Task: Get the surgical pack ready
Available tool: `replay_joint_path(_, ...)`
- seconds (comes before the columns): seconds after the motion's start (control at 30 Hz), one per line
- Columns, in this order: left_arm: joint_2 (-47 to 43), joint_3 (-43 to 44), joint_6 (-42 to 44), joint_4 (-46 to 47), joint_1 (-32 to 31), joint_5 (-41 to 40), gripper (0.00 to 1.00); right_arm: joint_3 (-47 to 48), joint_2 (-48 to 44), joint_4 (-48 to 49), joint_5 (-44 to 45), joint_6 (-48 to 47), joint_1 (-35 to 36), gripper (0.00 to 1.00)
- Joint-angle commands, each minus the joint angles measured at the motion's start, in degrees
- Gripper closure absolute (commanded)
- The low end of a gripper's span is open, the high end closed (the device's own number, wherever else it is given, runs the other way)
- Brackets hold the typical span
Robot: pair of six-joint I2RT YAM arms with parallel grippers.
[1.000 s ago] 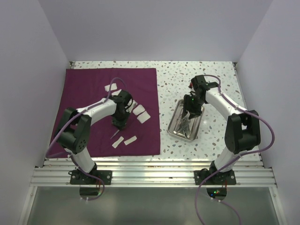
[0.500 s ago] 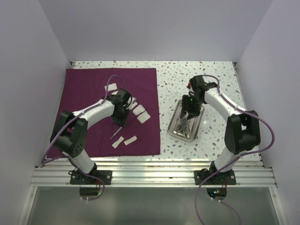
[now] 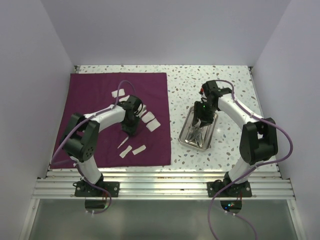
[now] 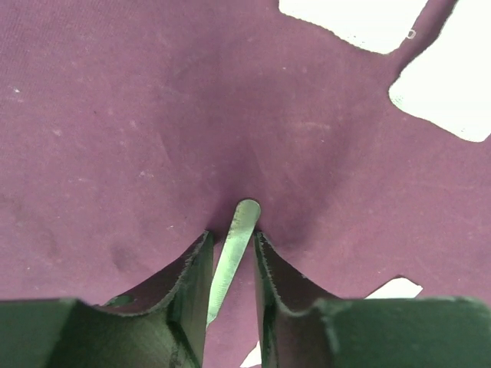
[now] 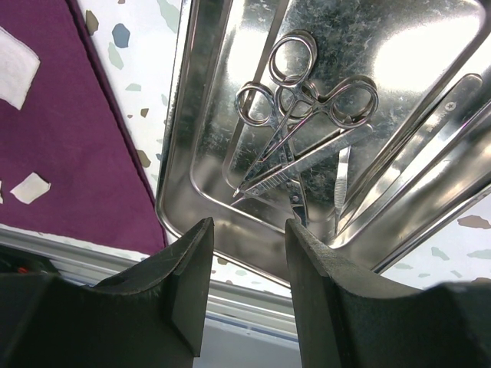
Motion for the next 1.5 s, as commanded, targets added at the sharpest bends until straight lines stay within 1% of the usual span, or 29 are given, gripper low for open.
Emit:
replay_joint_path(0.0, 1.9, 1.8, -0.3, 2.1, -0.1, -0.7, 0.68, 0.1, -1.7, 0.8, -0.8, -0.4, 0.3, 0.54)
replay_joint_path(0.13, 2.8, 0.5, 0.1, 2.4, -0.1, -0.5, 0.63, 0.3, -1.4, 1.1, -1.1, -0.4, 0.3, 0.54)
replay_joint_path(0.27, 3.7, -0.4, 1.1, 2.7, -0.1, 1.2, 0.64, 0.9, -1.0, 1.3, -1.5, -0.4, 0.4, 0.54)
replay_joint_path(0.37, 4.2, -1.2, 2.1, 3.2, -0.1, 2.6, 0.69, 1.6, -0.7, 1.1, -1.7, -0.4, 0.8, 0.54)
replay_joint_path(0.43, 4.3, -1.1, 2.6, 3.1, 0.0, 2.7, 0.74, 2.2, -0.8, 0.9, -1.8, -0.3, 1.2, 0.54)
replay_joint_path(0.47, 4.2, -0.9, 2.9, 2.9, 0.0, 4.1, 0.81, 2.4, -0.7, 0.7, -2.0, -0.2, 1.3, 0.54)
replay_joint_path(0.5, 4.1, -0.7, 3.0, 2.4, 0.0, 4.1, 0.83, 2.6, -0.8, 0.8, -2.0, -0.1, 1.5, 0.54)
replay_joint_path(0.67, 2.3, 0.6, 3.2, 0.4, 0.2, 3.6, 0.87, 3.1, -1.2, 0.7, -2.1, 0.4, 2.8, 0.54)
replay_joint_path(0.83, 0.7, 3.8, 2.7, -3.2, 0.2, 1.3, 0.99, 4.1, -1.1, 0.6, -2.2, 1.1, 4.3, 0.54)
replay_joint_path(0.93, -0.9, 5.7, 2.1, -4.9, 0.2, 1.2, 1.00, 5.5, -0.8, 0.4, -2.4, 1.7, 5.2, 0.54)
replay_joint_path(1.13, -3.6, 8.7, 1.2, -7.8, 0.2, 2.6, 1.00, 6.5, 0.8, 3.6, -7.8, 6.0, 6.2, 0.54)
replay_joint_path(1.17, -3.7, 9.2, 1.1, -8.6, 0.2, 4.0, 1.00, 6.3, 0.9, 5.8, -10.5, 7.0, 6.4, 0.53)
replay_joint_path(1.2, -4.4, 10.1, 1.0, -8.9, 0.2, 4.7, 1.00, 5.3, 1.0, 7.4, -12.2, 10.1, 6.4, 0.53)
replay_joint_path(1.23, -5.0, 10.4, 0.4, -9.1, 0.2, 6.9, 1.00, 4.3, 1.1, 12.1, -14.3, 12.2, 6.4, 0.53)
replay_joint_path(1.27, -5.5, 11.1, 0.1, -8.9, 0.2, 8.2, 1.00, 1.4, 1.1, 15.5, -19.4, 14.8, 6.4, 0.53)
replay_joint_path(1.3, -6.7, 11.3, -0.4, -8.6, 0.2, 9.8, 1.00, -0.3, 0.9, 19.2, -21.2, 21.1, 6.7, 0.53)
replay_joint_path(1.33, -7.4, 11.4, -2.0, -8.0, 0.6, 13.8, 1.00, -2.1, 0.8, 27.3, -23.3, 24.4, 6.8, 0.52)
replay_joint_path(1.37, -8.0, 11.5, -3.1, -6.8, 0.9, 15.5, 1.00, -4.7, 0.6, 30.9, -25.7, 27.3, 7.2, 0.51)
replay_joint_path(1.4, -8.8, 12.0, -5.6, -6.2, 1.0, 17.8, 1.00, -5.0, 0.6, 33.6, -26.0, 30.0, 8.1, 0.48)
replay_joint_path(1.47, -8.9, 13.3, -8.3, -5.6, 1.1, 19.3, 1.00, -3.6, 0.3, 32.1, -25.1, 29.2, 9.0, 0.45)
